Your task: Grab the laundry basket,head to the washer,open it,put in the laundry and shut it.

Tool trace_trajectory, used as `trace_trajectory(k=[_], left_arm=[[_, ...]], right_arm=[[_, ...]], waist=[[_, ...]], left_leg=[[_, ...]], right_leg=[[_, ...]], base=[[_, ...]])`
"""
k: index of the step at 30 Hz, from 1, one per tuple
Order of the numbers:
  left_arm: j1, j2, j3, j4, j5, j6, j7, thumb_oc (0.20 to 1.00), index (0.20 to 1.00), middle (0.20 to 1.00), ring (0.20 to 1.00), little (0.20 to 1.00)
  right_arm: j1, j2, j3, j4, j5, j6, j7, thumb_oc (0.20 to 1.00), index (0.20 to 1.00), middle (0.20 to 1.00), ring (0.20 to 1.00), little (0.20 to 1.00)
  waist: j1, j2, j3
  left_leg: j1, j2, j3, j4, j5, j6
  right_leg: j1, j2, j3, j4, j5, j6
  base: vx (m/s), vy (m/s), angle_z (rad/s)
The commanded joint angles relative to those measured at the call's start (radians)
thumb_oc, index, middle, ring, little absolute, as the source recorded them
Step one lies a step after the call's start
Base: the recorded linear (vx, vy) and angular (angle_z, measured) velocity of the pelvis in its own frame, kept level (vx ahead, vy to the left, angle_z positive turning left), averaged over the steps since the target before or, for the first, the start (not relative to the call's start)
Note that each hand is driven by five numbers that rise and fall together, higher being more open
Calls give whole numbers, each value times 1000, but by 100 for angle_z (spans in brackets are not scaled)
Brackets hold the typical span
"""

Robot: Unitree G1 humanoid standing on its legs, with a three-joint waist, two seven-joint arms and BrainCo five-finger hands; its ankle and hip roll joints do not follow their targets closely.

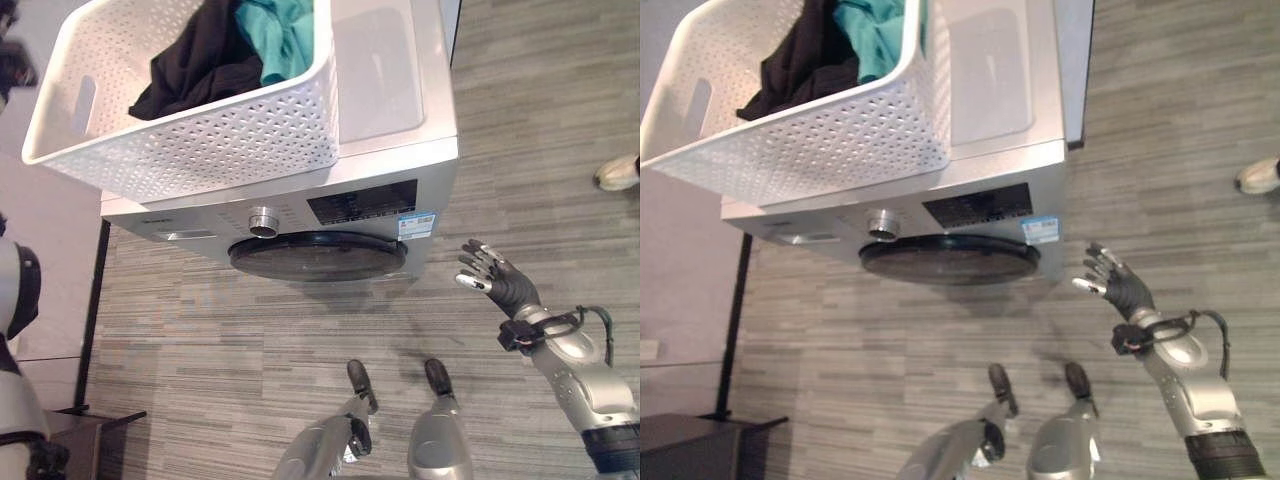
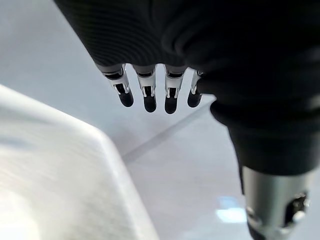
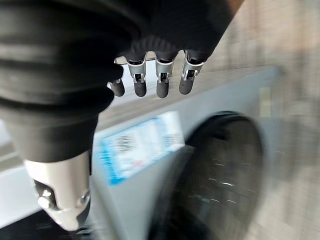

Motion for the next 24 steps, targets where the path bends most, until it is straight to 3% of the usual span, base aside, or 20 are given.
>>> trace_trajectory(k=[1, 2, 6, 7, 9, 11, 13, 14, 15, 18, 19, 22, 24], left_arm=[[-75, -9, 21, 90, -80, -77, 55, 1000, 1000, 1000, 1000, 1000], [-75, -19, 22, 76, -82, -83, 62, 1000, 1000, 1000, 1000, 1000], [-61, -27, 27, 36, -51, -112, 93, 1000, 1000, 1000, 1000, 1000], [-3, -16, 53, -18, -18, -137, 109, 1000, 1000, 1000, 1000, 1000], [39, 3, 66, -53, 16, -150, 115, 1000, 1000, 1000, 1000, 1000], [135, 4, 128, -131, 17, -176, 134, 1000, 1000, 1000, 1000, 1000], [234, 5, 190, -208, 8, -190, 144, 1000, 1000, 1000, 1000, 1000], [339, 13, 250, -349, 23, -230, 171, 1000, 1000, 1000, 1000, 1000], [346, 12, 256, -353, 25, -230, 172, 1000, 1000, 1000, 1000, 1000], [623, 47, 422, -563, 39, -275, 172, 1000, 1000, 1000, 1000, 1000], [795, 45, 534, -658, 76, -288, 182, 1000, 1000, 1000, 1000, 1000], [1096, 4, 726, -751, 125, -278, 170, 1000, 1000, 1000, 1000, 1000], [1224, -79, 789, -749, 141, -268, 161, 1000, 1000, 1000, 1000, 1000]], right_arm=[[44, -41, -30, 12, 34, -56, -7, 1000, 1000, 1000, 1000, 1000], [53, -37, -21, 19, 21, -47, -2, 1000, 1000, 1000, 1000, 1000], [73, -26, -13, 23, -4, -41, 6, 1000, 1000, 1000, 1000, 1000], [90, -6, -16, 22, -14, -50, 11, 1000, 1000, 1000, 1000, 1000], [103, 5, -27, 28, -13, -56, 11, 1000, 1000, 1000, 1000, 1000], [141, 53, -51, 30, -20, -66, 16, 1000, 1000, 1000, 1000, 1000], [164, 61, -70, 26, -37, -67, 14, 1000, 1000, 1000, 1000, 1000], [188, 85, -104, 30, -42, -83, 13, 1000, 1000, 1000, 1000, 1000], [189, 83, -103, 30, -42, -83, 13, 1000, 1000, 1000, 1000, 1000], [233, 113, -163, 29, -96, -98, 19, 1000, 1000, 1000, 1000, 1000], [239, 114, -168, 31, -108, -111, 24, 1000, 1000, 1000, 1000, 1000], [267, 107, -181, 28, -184, -108, 38, 1000, 1000, 1000, 1000, 1000], [266, 101, -181, 30, -228, -106, 39, 1000, 1000, 1000, 1000, 1000]], waist=[[48, -12, -139], [51, -32, -161], [58, -64, -198], [67, -90, -212], [72, -99, -222], [83, -127, -230], [87, -133, -238], [103, -155, -250], [102, -153, -250], [135, -202, -261], [145, -216, -270], [154, -236, -274], [160, -252, -265]], left_leg=[[40, 39, -19, 5, -68, -106], [56, 44, -25, 5, -69, -109], [84, 50, -35, 5, -76, -111], [95, 54, -45, 5, -78, -113], [104, 56, -49, 5, -80, -113], [120, 58, -64, 5, -85, -112], [130, 59, -75, 5, -87, -112], [139, 57, -91, 5, -90, -110], [139, 57, -92, 5, -90, -110], [148, 52, -109, 5, -96, -106], [147, 52, -108, 5, -99, -103], [154, 47, -101, 5, -109, -96], [159, 43, -99, 5, -117, -90]], right_leg=[[-42, -52, -81, -3, 32, 51], [-19, -47, -94, -3, 25, 48], [16, -37, -110, -3, 11, 43], [35, -30, -122, -3, 5, 39], [49, -26, -133, -3, 2, 36], [72, -20, -145, 1, -3, 28], [89, -17, -157, 2, -9, 25], [107, -16, -173, 1, -18, 23], [108, -16, -173, 1, -18, 23], [124, -17, -186, -3, -23, 22], [119, -18, -186, -3, -24, 22], [118, -22, -175, -3, -21, 20], [118, -25, -170, -3, -14, 18]], base=[[34, -81, 2], [45, -73, 2], [42, -69, 10], [7, -47, 7], [17, -57, 12], [18, -59, 18], [2, -30, 30], [-7, -6, 20], [-15, -14, 9], [-17, -8, 16], [-29, 9, 19], [-12, 14, -1], [-25, 29, -4]])
